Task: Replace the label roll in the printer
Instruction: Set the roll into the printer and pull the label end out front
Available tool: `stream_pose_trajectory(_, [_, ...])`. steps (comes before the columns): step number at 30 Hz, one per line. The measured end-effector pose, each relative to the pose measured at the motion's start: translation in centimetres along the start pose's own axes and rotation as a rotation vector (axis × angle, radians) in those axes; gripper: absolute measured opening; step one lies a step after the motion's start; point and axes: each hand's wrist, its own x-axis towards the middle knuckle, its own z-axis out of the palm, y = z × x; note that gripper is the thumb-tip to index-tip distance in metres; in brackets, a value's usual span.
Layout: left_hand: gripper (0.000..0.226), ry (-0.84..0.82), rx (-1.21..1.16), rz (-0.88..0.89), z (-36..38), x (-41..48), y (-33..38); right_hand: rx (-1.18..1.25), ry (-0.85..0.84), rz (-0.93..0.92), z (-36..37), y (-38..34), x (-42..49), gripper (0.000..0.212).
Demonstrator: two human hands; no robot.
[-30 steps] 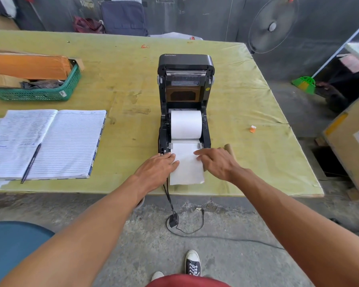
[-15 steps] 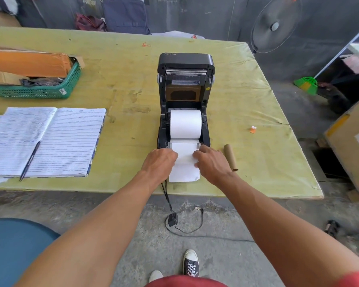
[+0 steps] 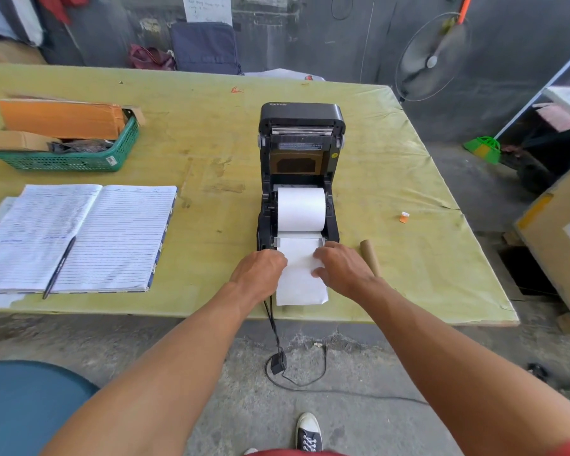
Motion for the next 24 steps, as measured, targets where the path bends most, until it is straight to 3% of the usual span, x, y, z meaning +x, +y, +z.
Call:
stream_pose_trajectory(6, [0.023, 0.000, -0.027, 0.044, -1.6, 0.0, -0.2, 0.046, 0.045, 0.087, -1.4, -1.0, -0.7, 0.032])
stream_pose_trajectory(12, [0.027, 0.167, -0.058, 0.021, -5.4, 1.2, -1.7, 0.103, 0.133, 0.122, -4.7, -2.3, -1.3, 0.020])
stream_pose_trajectory(24, [0.023, 0.498, -0.007, -0.018, -16.7, 9.0, -3.3, 0.016, 0.401, 0.136, -14.6, -1.6, 6.9, 0.027])
